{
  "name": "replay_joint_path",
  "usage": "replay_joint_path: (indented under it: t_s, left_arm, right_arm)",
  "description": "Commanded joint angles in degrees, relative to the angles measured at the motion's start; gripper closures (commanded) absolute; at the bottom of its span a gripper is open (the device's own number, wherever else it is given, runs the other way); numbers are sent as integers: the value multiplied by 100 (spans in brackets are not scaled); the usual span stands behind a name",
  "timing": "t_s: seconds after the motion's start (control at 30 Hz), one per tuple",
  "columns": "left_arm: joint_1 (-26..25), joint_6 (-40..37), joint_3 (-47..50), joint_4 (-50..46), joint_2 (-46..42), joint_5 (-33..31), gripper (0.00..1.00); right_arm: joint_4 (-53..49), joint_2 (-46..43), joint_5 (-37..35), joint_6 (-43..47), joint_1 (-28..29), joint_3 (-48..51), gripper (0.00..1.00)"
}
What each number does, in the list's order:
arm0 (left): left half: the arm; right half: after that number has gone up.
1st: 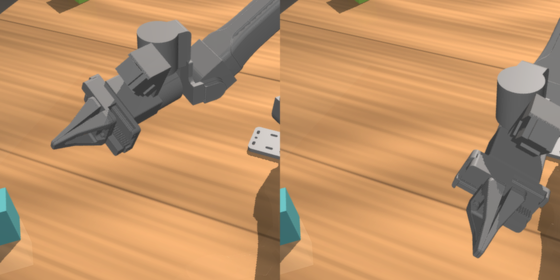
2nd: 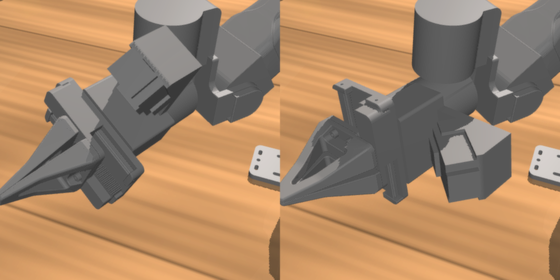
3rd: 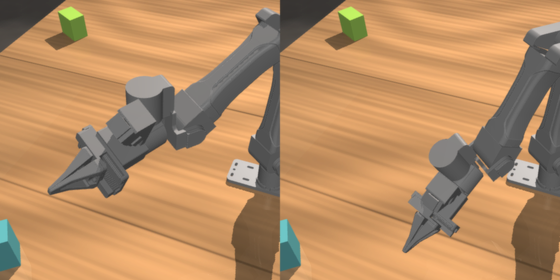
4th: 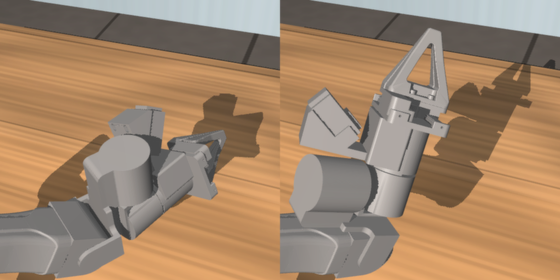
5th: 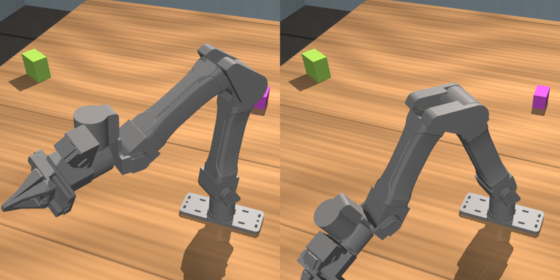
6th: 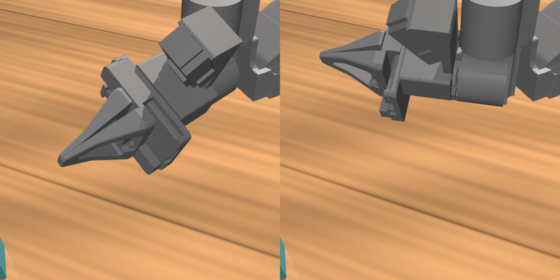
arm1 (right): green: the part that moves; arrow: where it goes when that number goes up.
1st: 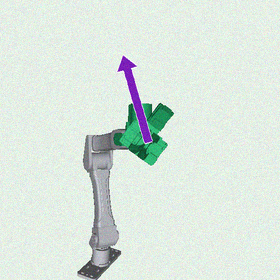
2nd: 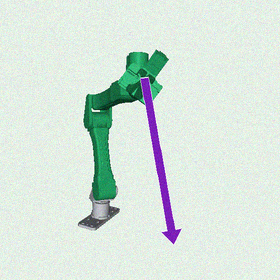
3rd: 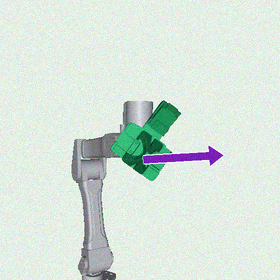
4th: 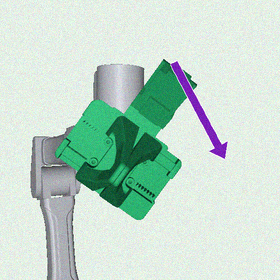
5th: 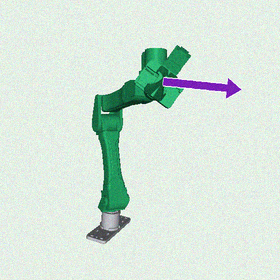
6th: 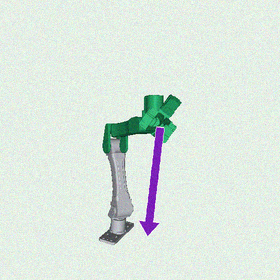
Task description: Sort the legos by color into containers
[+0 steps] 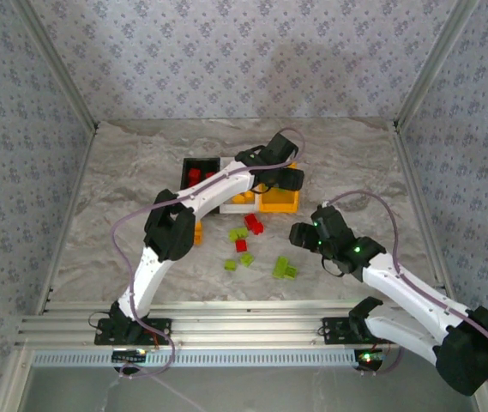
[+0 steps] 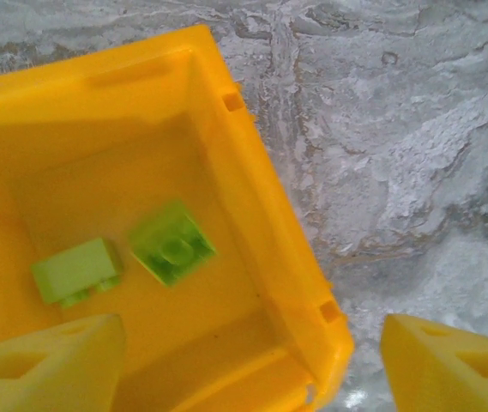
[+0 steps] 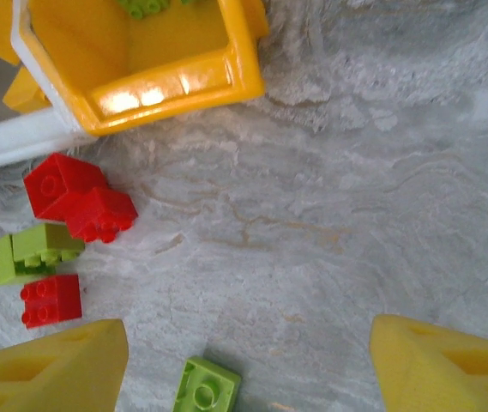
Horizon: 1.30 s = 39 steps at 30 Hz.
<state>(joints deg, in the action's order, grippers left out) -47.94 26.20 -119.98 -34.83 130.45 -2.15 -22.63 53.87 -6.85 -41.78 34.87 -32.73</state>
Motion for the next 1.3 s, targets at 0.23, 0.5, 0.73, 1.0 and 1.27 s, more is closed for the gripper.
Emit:
replay_joint_path:
  t_s: [0.23, 0.5, 0.73, 1.0, 1.27]
  left_arm:
    - [-738, 166, 2617, 1404, -2873, 30, 1]
    - [-1146, 541, 5037, 1703, -4725, -577, 1]
    - [-1147, 885, 6238, 1631, -5809, -965, 1]
    - [-1147, 1034, 6711, 1572, -6301, -1101, 1]
    - [-1147, 1104, 6913, 1511, -6420, -1187, 1]
  right_arm:
    - [-118, 312, 138, -487, 838, 413, 22]
    - [-191, 1107, -299, -784, 1466, 348, 22]
    - [-639, 1542, -651, -1198, 1658, 353, 31]
    - [-1151, 863, -849, -1666, 1663, 555, 36]
    - [-776, 554, -638, -1642, 1578, 760, 37]
